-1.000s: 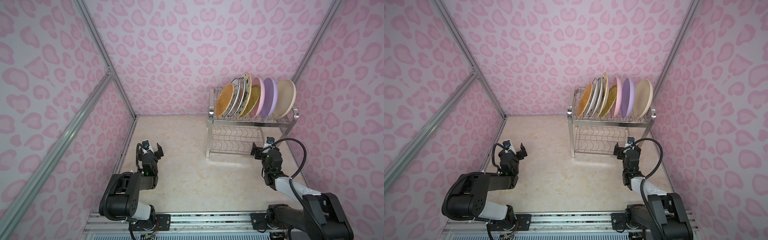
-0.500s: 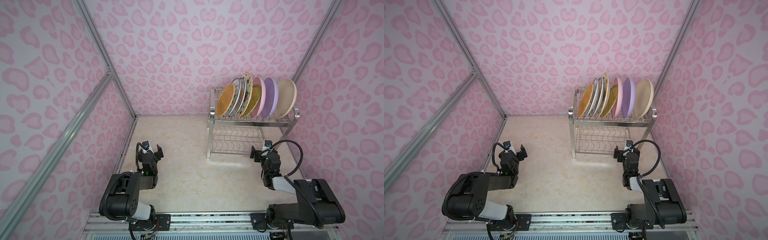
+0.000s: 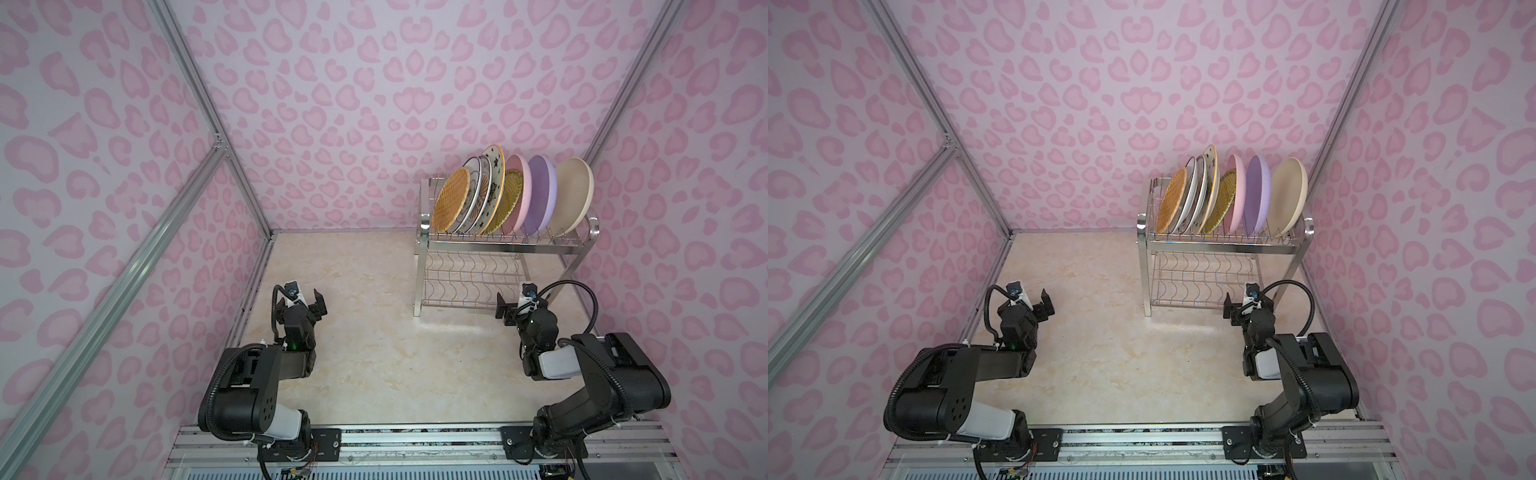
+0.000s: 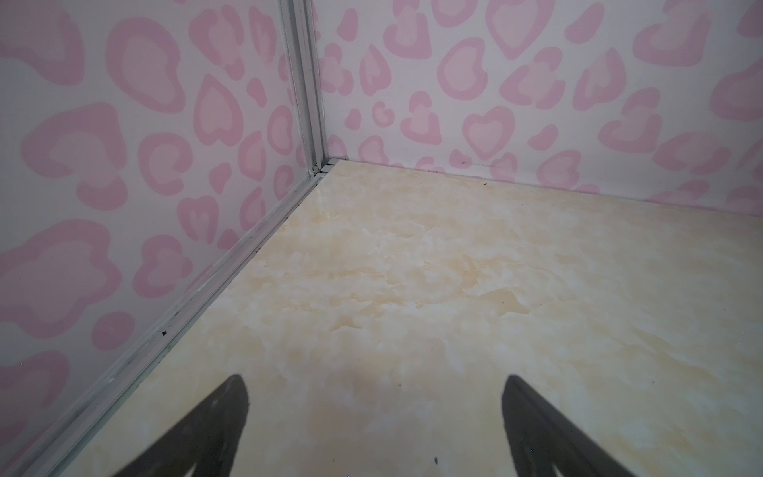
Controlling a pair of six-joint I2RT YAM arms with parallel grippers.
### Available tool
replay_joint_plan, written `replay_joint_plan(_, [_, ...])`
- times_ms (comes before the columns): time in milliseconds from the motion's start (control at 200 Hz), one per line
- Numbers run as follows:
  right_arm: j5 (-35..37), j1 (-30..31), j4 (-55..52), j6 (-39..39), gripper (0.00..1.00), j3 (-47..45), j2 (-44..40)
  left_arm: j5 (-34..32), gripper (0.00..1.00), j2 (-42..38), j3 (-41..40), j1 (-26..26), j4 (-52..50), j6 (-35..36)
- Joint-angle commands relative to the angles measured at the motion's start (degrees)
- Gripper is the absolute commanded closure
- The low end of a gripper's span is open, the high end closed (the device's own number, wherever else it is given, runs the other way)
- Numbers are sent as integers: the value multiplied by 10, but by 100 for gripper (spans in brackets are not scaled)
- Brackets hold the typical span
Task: Load plates into a dish rack
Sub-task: Reset both arms
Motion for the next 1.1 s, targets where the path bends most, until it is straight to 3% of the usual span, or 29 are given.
replay_joint_plan(0, [-18,-1,7,-8,1,5,2,2,3,0,6,0,5,-4])
replay_joint_plan(355, [-20,-9,-47,0,1,33,2,2,3,-1,6,1,5,-4])
replay_joint_plan(445, [9,-11,-85,17,1,52,1,2,3,-1,6,1,5,-3])
replay_joint_plan(1096, [28,-2,-69,10,1,44,1,2,3,-1,6,1,5,-3])
